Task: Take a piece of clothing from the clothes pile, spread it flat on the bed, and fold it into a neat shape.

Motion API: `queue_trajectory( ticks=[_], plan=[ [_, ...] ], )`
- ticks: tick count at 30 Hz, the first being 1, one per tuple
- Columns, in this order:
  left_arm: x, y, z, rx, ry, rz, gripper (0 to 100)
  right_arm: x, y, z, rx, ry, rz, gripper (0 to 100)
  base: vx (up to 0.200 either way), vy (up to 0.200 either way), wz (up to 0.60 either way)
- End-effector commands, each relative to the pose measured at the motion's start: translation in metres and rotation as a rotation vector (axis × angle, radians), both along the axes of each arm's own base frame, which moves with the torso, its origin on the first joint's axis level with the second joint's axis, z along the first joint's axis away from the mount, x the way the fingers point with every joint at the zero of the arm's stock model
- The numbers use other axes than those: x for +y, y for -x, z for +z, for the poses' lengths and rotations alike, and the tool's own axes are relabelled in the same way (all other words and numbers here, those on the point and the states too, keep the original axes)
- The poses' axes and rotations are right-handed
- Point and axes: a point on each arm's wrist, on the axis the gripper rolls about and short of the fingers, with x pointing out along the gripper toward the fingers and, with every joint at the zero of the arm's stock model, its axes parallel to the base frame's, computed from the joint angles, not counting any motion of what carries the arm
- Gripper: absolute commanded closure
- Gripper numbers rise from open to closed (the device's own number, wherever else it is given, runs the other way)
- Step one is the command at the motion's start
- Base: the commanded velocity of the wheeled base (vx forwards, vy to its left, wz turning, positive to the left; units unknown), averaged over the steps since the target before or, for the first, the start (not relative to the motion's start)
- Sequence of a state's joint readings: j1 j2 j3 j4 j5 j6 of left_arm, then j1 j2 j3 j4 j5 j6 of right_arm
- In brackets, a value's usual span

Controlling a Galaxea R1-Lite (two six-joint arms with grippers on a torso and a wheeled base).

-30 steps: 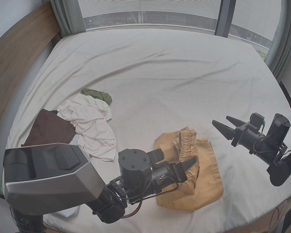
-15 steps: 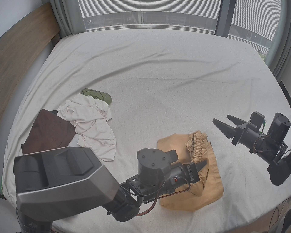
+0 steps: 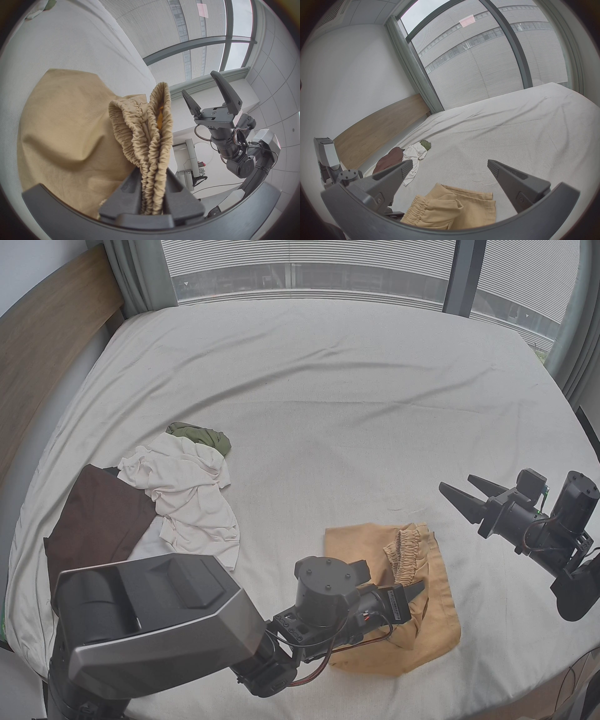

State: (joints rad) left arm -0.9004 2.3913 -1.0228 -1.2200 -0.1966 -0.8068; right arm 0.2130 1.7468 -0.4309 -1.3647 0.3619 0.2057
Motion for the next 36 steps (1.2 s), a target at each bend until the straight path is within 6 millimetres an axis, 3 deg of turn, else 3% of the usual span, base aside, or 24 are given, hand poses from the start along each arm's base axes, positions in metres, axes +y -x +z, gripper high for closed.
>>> queue_trajectory(
  ticks=[1,8,17,25,36],
  plan=[
    [0.000,-0.001,-0.002,0.000,-0.002,0.003,0,0.000,0.000,0.000,0.000,0.000,0.000,0,0.000,0.000,0.00],
    [0.001,0.000,0.001,-0.009,-0.002,0.016,0,0.000,0.000,0.000,0.001,0.000,0.000,0,0.000,0.000,0.00],
    [0.023,0.005,0.008,-0.043,-0.048,0.067,0,0.000,0.001,-0.004,0.016,0.004,-0.003,0,0.000,0.000,0.00],
    [0.065,0.008,0.035,-0.102,-0.053,0.130,0,0.001,0.002,-0.006,0.039,0.008,0.000,0,0.000,0.000,0.00],
    [0.115,-0.003,0.036,-0.161,-0.082,0.242,0,0.002,0.005,-0.010,0.056,0.013,0.005,0,0.000,0.000,0.00]
  ],
)
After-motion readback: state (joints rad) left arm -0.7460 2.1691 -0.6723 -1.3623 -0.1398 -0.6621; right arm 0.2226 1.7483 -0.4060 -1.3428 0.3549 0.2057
